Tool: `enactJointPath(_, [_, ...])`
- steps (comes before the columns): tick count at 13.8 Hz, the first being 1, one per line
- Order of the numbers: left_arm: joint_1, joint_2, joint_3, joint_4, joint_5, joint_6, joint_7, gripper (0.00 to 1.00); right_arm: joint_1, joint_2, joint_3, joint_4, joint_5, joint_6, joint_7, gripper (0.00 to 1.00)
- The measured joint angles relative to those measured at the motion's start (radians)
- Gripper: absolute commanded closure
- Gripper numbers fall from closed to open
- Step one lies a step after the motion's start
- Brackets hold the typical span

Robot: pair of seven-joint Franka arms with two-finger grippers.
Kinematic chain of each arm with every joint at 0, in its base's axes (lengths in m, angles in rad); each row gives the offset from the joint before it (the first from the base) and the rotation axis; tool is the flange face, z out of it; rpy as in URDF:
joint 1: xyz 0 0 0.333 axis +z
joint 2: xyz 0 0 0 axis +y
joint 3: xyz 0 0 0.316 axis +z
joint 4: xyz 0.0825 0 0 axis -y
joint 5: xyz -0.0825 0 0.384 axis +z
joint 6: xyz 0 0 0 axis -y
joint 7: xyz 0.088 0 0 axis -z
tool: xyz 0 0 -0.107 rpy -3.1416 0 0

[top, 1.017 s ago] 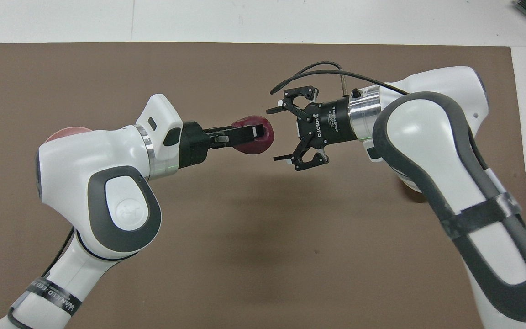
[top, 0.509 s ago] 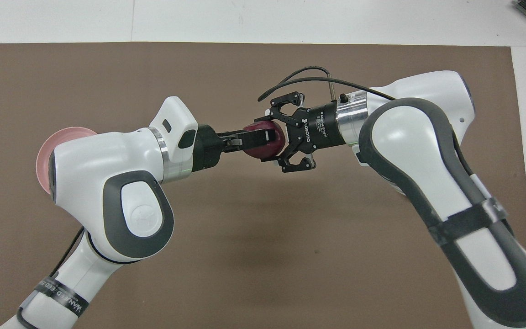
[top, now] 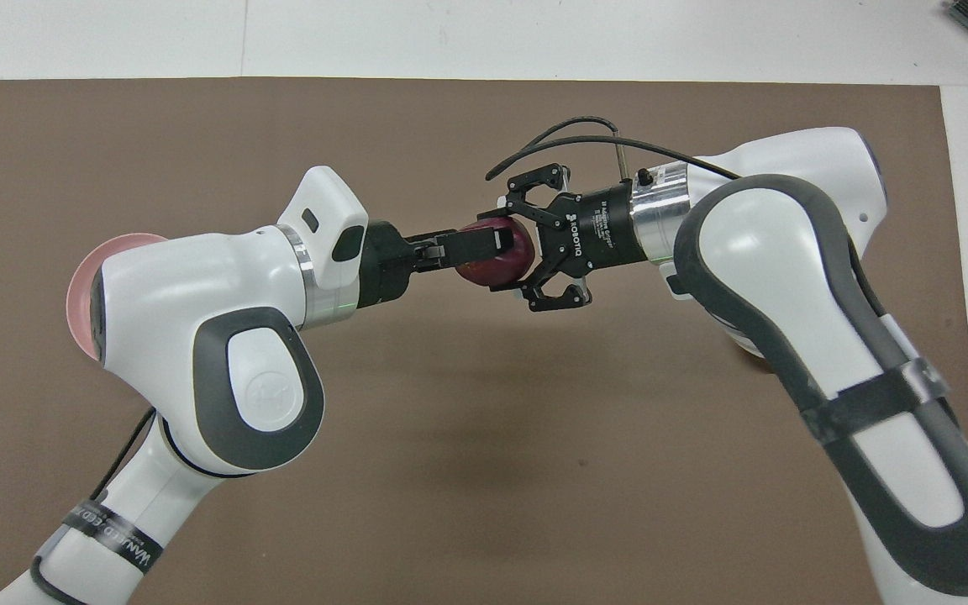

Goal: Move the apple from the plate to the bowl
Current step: 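Carry the apple with the right gripper while the left gripper releases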

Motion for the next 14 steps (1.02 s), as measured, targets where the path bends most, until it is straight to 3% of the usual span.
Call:
enactJointPath(3, [0.0, 0.0, 0.007, 0.011, 0.077, 0.001, -0.03, 0.0, -0.026, 0.0, -0.004, -0.004, -0.011, -0.019, -0.059, 1.0])
enactJointPath(6, [0.004, 0.002, 0.018, 0.007, 0.188, -0.018, -0.039, 0.0, -0.06, 0.001, -0.006, -0.008, -0.122, -0.019, -0.165, 1.0])
enactJointPath(9, [0.065, 0.005, 0.023, 0.007, 0.327, -0.122, -0.041, 0.0, -0.103, 0.003, -0.009, -0.014, -0.328, -0.02, -0.379, 1.0])
enactJointPath(14, [0.148, 0.006, 0.027, 0.008, 0.667, -0.284, -0.043, 0.0, -0.184, 0.006, -0.012, -0.026, -0.779, -0.047, -0.761, 1.0])
